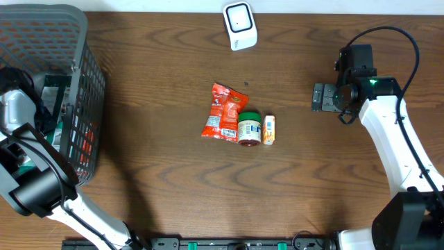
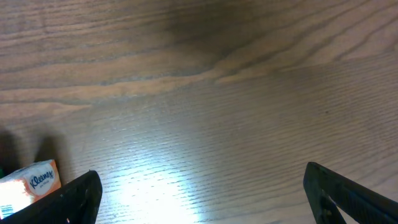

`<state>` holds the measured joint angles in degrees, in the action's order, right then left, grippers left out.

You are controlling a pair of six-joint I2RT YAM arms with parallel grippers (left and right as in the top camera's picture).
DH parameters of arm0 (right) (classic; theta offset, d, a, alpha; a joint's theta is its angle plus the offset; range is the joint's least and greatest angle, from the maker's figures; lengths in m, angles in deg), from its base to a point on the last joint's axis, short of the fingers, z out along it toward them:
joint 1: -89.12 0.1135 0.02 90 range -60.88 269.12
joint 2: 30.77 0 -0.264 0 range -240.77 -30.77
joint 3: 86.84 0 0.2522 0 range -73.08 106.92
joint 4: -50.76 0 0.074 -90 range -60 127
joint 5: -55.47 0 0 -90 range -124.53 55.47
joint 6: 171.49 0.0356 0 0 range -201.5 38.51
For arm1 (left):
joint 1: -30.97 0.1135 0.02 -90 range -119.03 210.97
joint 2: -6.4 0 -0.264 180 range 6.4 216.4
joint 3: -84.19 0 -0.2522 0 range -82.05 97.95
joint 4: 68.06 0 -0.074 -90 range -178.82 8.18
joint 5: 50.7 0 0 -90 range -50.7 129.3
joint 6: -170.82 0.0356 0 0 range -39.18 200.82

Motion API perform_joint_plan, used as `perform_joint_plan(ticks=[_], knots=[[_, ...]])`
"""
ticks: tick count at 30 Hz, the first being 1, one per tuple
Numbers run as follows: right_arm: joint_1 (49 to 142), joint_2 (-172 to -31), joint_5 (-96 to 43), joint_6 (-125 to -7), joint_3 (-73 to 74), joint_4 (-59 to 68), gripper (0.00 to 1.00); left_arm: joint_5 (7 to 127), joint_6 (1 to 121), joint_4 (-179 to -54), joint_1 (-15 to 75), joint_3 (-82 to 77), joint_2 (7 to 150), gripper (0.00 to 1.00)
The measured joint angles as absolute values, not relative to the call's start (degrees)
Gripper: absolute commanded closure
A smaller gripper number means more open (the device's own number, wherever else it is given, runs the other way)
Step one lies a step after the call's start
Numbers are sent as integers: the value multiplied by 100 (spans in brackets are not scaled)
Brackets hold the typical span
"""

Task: Scan the item barcode
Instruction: 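Reach the left gripper into the basket and grasp the pale green wipes pack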

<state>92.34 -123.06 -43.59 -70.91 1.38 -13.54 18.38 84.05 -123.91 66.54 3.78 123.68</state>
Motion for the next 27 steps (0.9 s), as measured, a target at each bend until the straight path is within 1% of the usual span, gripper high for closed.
perform_joint_plan(ticks=[6, 9, 10, 13, 17, 21, 27], knots=[[9234, -12306, -4361, -7091, 138, -1354, 1, 1927, 8315, -12476, 6656, 297, 11802, 93], [9234, -12306, -4359, -7091, 138, -1354, 1, 1971, 8252, -12446, 6658, 281, 11146, 93], [9234, -12306, -4359, -7091, 138, -1352, 1, 1966, 8208, -12411, 6658, 284, 10652, 93], [9234, -12306, -4359, -7091, 138, -1354, 1, 1966, 8038, -12395, 6647, 284, 9865, 93], [9234, -12306, -4359, -7091, 138, -1356, 1, 1964, 7751, -12400, 6485, 284, 8903, 93], [9234, -12306, -4359, -7091, 138, -1354, 1, 1964, 7500, -12367, 5766, 284, 7791, 93], [9234, -12306, -4359, -7091, 138, -1354, 1, 1964, 7367, -12566, 4700, 284, 6571, 93]])
